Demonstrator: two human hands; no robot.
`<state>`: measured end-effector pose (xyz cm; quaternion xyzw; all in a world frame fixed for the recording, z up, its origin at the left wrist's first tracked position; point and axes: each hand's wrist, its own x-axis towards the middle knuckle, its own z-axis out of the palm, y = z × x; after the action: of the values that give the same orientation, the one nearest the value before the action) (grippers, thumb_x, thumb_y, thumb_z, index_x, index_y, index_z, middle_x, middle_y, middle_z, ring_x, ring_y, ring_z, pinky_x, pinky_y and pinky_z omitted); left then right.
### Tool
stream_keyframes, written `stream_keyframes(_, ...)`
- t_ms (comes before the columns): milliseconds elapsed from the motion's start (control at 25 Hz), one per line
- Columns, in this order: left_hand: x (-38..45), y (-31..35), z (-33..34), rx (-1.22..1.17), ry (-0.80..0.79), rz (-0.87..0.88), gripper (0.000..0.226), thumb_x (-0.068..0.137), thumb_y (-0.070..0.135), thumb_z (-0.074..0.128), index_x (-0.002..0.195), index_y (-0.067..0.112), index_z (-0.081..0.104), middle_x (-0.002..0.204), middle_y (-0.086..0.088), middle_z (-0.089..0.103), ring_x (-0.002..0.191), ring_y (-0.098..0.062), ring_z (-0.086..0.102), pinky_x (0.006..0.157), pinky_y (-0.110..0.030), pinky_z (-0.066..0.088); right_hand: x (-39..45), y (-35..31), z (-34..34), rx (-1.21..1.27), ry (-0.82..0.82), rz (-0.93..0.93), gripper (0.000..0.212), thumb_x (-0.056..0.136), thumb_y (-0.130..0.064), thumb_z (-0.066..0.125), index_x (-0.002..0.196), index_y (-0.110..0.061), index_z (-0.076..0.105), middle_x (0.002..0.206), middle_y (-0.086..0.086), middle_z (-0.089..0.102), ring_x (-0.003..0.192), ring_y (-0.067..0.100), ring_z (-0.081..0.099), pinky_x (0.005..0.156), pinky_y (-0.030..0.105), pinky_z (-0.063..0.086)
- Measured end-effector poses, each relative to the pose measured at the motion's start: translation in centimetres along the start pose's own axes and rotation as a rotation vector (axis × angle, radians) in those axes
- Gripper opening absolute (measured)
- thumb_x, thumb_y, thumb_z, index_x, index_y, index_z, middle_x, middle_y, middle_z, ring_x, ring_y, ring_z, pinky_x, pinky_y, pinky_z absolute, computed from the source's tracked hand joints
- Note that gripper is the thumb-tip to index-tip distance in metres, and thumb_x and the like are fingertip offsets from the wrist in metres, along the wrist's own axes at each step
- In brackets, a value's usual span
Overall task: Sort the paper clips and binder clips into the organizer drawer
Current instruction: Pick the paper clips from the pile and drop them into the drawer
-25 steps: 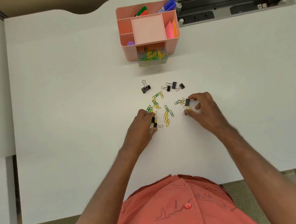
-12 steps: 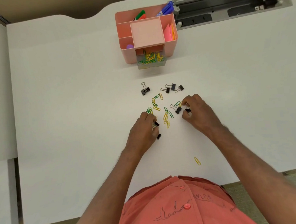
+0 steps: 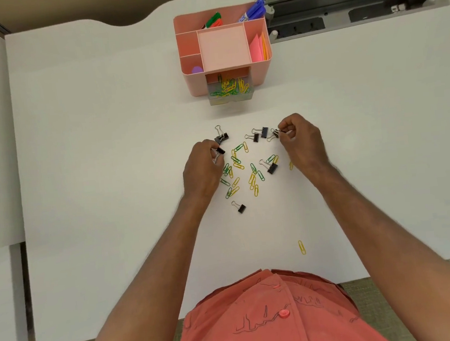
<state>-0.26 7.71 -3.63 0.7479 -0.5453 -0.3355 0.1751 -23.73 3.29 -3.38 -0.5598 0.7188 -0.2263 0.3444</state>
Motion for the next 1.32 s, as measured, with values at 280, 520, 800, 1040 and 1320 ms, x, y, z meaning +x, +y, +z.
stream_keyframes(280,0.3,0.1,0.4,0.002,0.037,-0.017,0.029,0.098,0.02,0.057,0.126,0.023,0.061,0.109,0.005,0.059,0.094,-0.009,0.054,0.08,-0.025,0.038,0.4,0.6,0.0,0.157,0.006,0.088,0.012,0.094,-0.015,0.065,0.102,-0.024,0.066,0.106,0.0,0.07,0.083,0.01,0.067,0.072,0.016,0.049)
stream_keyframes(520,-3.6,-0.4,1.1,0.018,0.013,0.096,0.019,0.094,0.03,0.066,0.112,0.024,0.062,0.104,0.013,0.053,0.089,0.0,0.049,0.074,-0.022,0.04,-4.9,1.8,-0.4,-0.11,-0.104,-0.099,0.016,0.089,-0.025,0.072,0.102,-0.025,0.063,0.099,-0.006,0.057,0.074,0.008,0.057,0.071,0.029,0.05)
stream_keyframes(800,-9.5,-2.0,3.5,0.144,-0.201,0.278,0.036,0.093,0.031,0.069,0.126,0.018,0.06,0.124,0.0,0.053,0.112,-0.015,0.053,0.087,-0.029,0.052,-6.6,2.5,1.3,-0.253,-0.173,-0.192,0.03,0.087,-0.02,0.073,0.111,-0.023,0.056,0.106,-0.006,0.052,0.086,0.017,0.057,0.073,0.04,0.055)
stream_keyframes(1040,-9.6,-2.5,2.8,0.285,-0.311,0.396,0.039,0.093,0.014,0.069,0.131,0.013,0.058,0.123,-0.004,0.054,0.108,-0.021,0.055,0.09,-0.032,0.052,-4.3,1.9,-0.3,-0.117,-0.009,-0.111,0.026,0.089,-0.023,0.069,0.112,-0.023,0.057,0.109,-0.005,0.053,0.078,0.015,0.059,0.07,0.031,0.046)
stream_keyframes(1320,-8.6,-1.7,1.9,0.322,-0.337,0.408,0.018,0.096,0.02,0.065,0.114,0.017,0.062,0.114,0.001,0.055,0.1,-0.018,0.057,0.081,-0.034,0.053,-1.8,3.1,-0.2,-0.152,0.055,-0.038,0.026,0.091,-0.029,0.069,0.11,-0.025,0.052,0.113,-0.007,0.05,0.091,0.02,0.06,0.072,0.033,0.047)
